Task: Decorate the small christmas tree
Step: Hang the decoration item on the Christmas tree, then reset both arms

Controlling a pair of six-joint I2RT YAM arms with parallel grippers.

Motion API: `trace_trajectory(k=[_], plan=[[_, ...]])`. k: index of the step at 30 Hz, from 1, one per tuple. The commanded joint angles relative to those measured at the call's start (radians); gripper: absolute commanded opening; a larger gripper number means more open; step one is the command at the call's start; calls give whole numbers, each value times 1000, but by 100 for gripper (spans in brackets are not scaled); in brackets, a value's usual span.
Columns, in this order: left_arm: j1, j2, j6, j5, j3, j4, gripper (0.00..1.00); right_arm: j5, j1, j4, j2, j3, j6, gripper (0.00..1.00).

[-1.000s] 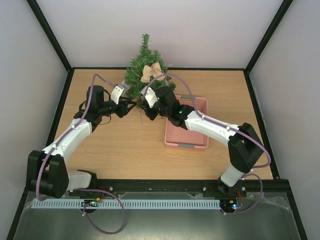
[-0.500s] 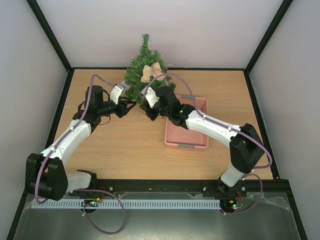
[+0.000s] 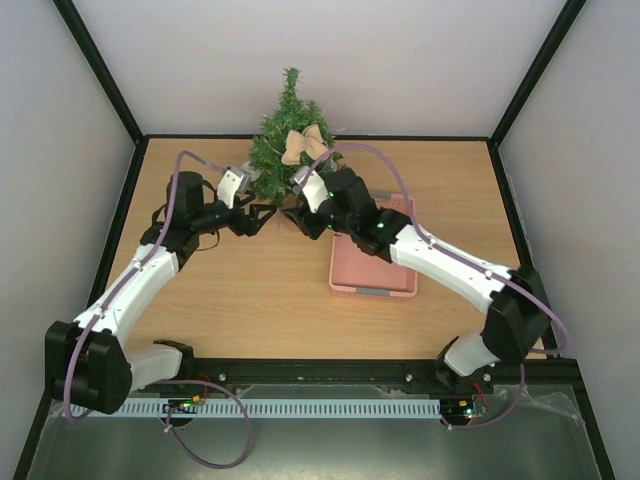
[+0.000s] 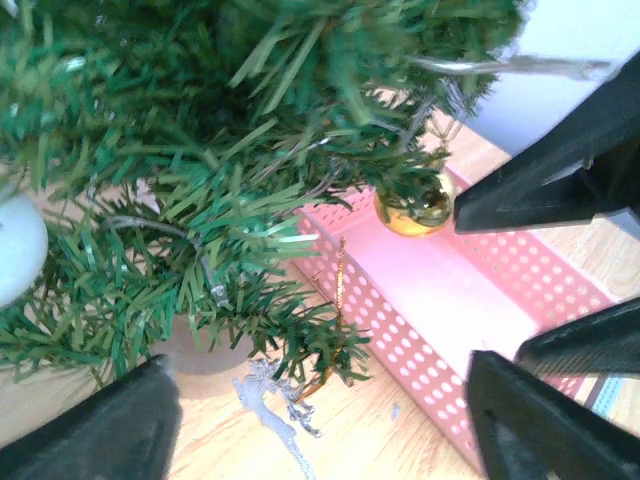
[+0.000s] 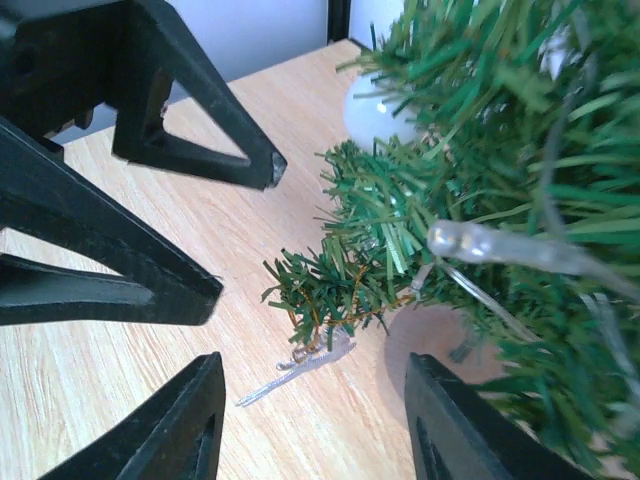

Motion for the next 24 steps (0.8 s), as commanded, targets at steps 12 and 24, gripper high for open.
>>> trace_trajectory(k=[12, 24], plan=[[-14, -313, -207, -285, 100, -121, 100, 180, 5, -141, -498, -197, 333, 98], [-14, -370, -447, -300, 195, -251, 100, 627, 4, -284, -738, -305, 717, 98]])
